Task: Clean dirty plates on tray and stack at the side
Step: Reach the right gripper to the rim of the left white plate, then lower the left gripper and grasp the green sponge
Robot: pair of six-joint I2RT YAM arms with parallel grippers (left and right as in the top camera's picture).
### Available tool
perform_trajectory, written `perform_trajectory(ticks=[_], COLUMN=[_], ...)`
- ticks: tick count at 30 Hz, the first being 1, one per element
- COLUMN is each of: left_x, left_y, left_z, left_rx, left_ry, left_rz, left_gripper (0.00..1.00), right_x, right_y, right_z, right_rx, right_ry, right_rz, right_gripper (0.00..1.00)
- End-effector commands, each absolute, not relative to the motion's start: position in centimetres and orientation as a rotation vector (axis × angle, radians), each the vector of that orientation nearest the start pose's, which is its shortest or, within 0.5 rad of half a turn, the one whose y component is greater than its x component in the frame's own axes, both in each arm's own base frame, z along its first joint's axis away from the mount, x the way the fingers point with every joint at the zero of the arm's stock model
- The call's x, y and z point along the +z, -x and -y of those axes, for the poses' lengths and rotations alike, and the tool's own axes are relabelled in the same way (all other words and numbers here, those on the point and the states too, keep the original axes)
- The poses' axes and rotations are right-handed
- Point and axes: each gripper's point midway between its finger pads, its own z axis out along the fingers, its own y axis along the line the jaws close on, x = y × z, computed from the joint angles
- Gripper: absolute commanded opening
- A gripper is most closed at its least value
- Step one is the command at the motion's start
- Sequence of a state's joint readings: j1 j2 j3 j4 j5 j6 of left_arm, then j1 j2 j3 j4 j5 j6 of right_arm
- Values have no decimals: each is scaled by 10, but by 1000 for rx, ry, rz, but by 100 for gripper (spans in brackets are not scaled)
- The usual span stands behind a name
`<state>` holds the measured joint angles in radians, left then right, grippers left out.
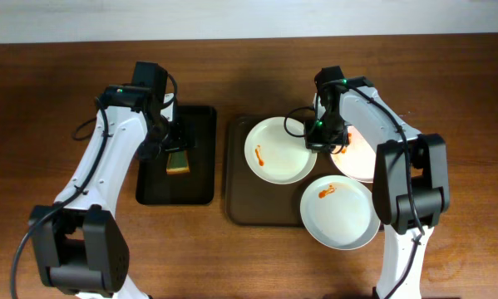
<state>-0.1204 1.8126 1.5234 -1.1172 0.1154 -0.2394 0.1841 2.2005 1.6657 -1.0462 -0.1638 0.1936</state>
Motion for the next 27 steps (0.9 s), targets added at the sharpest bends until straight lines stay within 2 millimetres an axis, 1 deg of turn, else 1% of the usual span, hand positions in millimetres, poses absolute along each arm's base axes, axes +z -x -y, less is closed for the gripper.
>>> perform_trajectory(ticks=[1,6,7,10,17,22,27], left_x=[117,117,117,117,117,116,116], left_y=[-373,-373,-373,-373,-373,-368,-368], left_z=[64,64,64,64,64,63,63], left_rx=[-198,-198,-198,-198,-198,-194,-194], left_ry=[147,148,147,146,146,149,149], left_rz=[-2982,-2981,-2982,-2982,-2983,-3004,-3004], left_gripper=[84,84,84,84,84,84,84], right_x=[9,11,13,20,17,14,11], right_y=[-410,-414,-416,-421,-408,-408,-405], right_z=[-101,-102,-102,-103,-96,-95,-95], right_rx=[227,231,232,235,170,171,169], right_ry=[-13,-11,-10,-8,18,35,34], right_rz=[-3158,-3143,-3138,-3123,-3176,-3173,-3180], right_gripper=[17,15,13,12,12,12,12])
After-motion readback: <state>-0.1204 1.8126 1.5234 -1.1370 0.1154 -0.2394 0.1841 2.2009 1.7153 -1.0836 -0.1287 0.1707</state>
